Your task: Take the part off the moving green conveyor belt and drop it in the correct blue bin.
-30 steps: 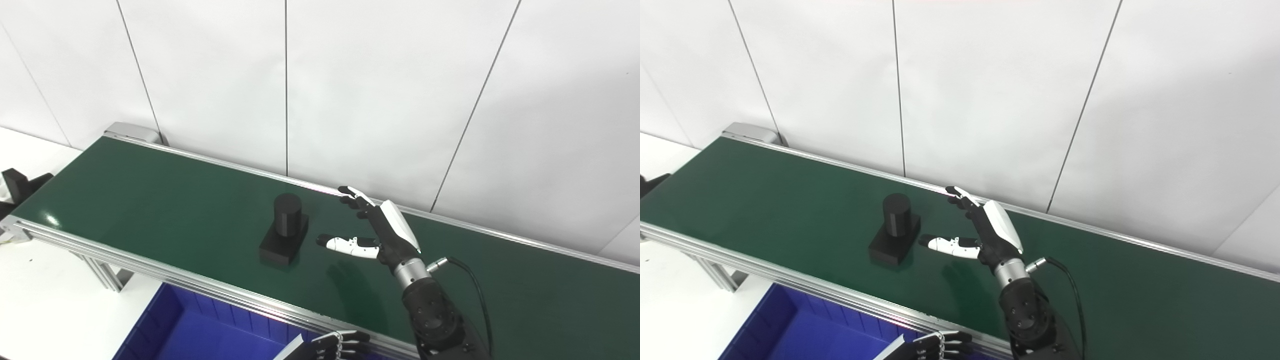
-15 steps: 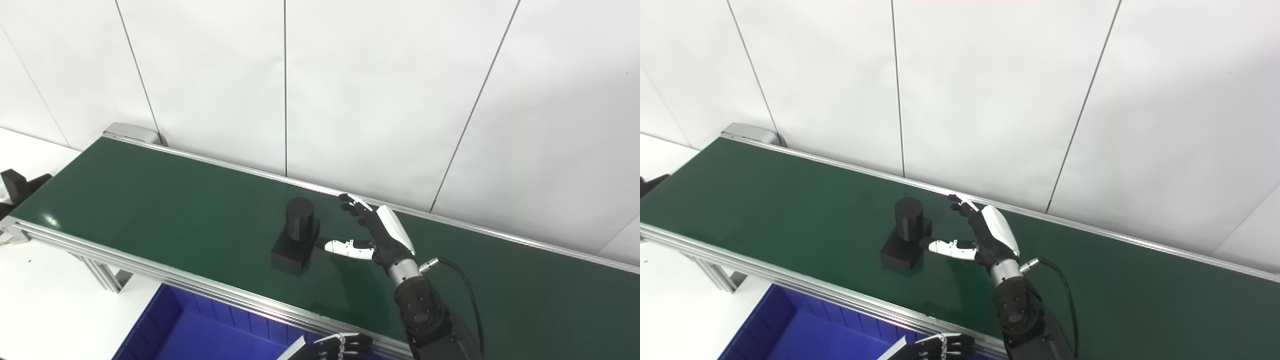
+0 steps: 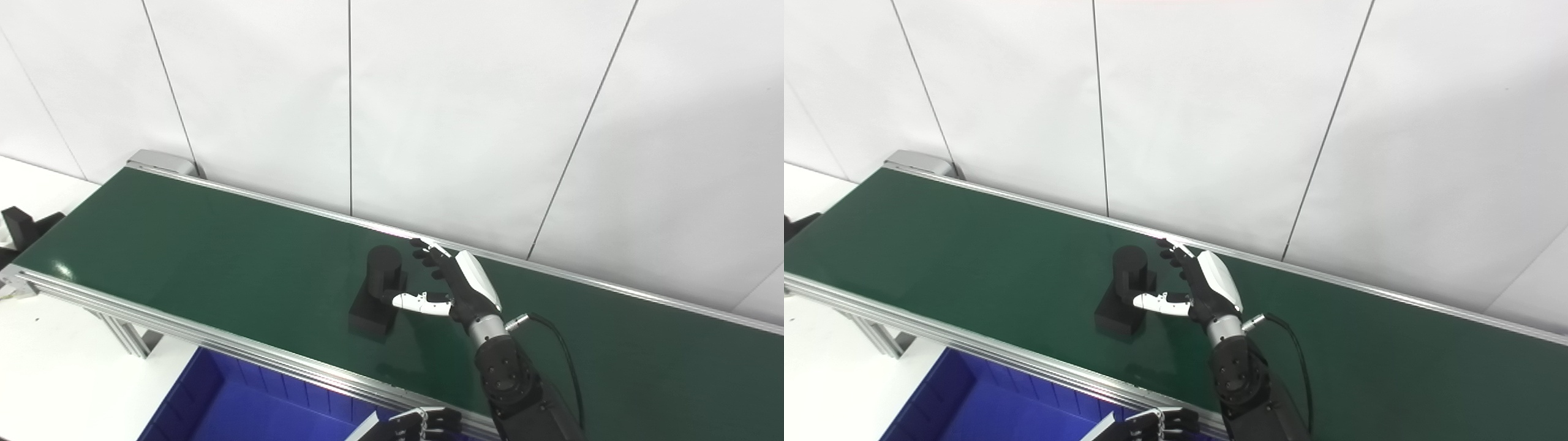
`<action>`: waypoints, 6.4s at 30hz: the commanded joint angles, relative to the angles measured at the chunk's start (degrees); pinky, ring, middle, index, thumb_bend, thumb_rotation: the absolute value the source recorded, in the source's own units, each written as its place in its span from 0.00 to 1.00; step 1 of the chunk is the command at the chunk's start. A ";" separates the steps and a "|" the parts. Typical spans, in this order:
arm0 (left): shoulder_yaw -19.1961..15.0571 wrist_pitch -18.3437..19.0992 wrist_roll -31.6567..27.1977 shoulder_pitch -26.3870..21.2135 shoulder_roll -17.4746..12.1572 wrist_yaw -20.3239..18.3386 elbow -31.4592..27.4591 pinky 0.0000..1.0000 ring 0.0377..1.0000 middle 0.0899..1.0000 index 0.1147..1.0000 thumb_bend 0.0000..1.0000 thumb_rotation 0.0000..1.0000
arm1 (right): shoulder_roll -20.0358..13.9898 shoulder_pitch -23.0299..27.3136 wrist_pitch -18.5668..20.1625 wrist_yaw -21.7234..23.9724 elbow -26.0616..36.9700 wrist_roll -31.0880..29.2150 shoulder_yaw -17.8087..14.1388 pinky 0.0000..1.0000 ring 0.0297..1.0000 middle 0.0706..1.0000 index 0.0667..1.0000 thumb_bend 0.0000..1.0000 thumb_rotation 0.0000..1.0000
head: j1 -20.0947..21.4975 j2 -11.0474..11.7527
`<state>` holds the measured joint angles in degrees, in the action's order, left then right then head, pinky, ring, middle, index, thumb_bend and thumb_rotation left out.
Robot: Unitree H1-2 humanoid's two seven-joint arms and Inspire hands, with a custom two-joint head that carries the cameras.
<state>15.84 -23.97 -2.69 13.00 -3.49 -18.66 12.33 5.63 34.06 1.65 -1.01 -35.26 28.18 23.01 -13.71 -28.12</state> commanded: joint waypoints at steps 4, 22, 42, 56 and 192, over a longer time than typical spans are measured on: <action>0.31 -2.14 0.88 0.22 0.69 0.52 -1.78 0.70 0.76 0.80 0.80 1.00 0.25 | 1.67 3.32 -2.77 -2.46 0.09 0.27 -0.07 0.76 0.82 0.82 0.86 0.77 0.39 | -0.02 -0.12; 0.76 -2.03 0.59 1.19 0.91 0.59 -3.21 0.70 0.75 0.80 0.80 1.00 0.23 | 2.42 2.61 -0.53 -11.52 -0.85 6.89 1.38 0.66 0.71 0.71 0.73 0.77 0.13 | 0.18 -1.50; 0.28 -1.43 -0.85 2.64 -0.29 0.09 -6.01 0.71 0.75 0.79 0.81 0.99 0.22 | 2.26 0.23 -0.96 -23.84 -0.87 11.24 1.19 0.41 0.41 0.50 0.47 0.51 0.00 | 1.93 -3.20; 0.11 -1.20 -1.10 2.90 -0.79 -0.02 -6.58 0.71 0.75 0.79 0.82 0.97 0.21 | 2.49 -0.81 -2.21 -24.87 1.12 9.98 -0.13 0.43 0.41 0.49 0.46 0.52 0.00 | 2.74 -3.43; -10.21 12.11 -15.64 4.65 -12.67 -8.44 -21.07 0.75 0.78 0.79 0.84 0.96 0.25 | -2.45 -59.19 -2.74 -23.52 42.42 -2.63 -32.39 0.37 0.39 0.44 0.51 0.52 0.00 | 44.55 -24.15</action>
<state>5.92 -11.45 -17.55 17.62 -15.92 -27.14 -7.10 3.50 -25.27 3.10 -23.35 6.31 26.28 -9.40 30.85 -52.30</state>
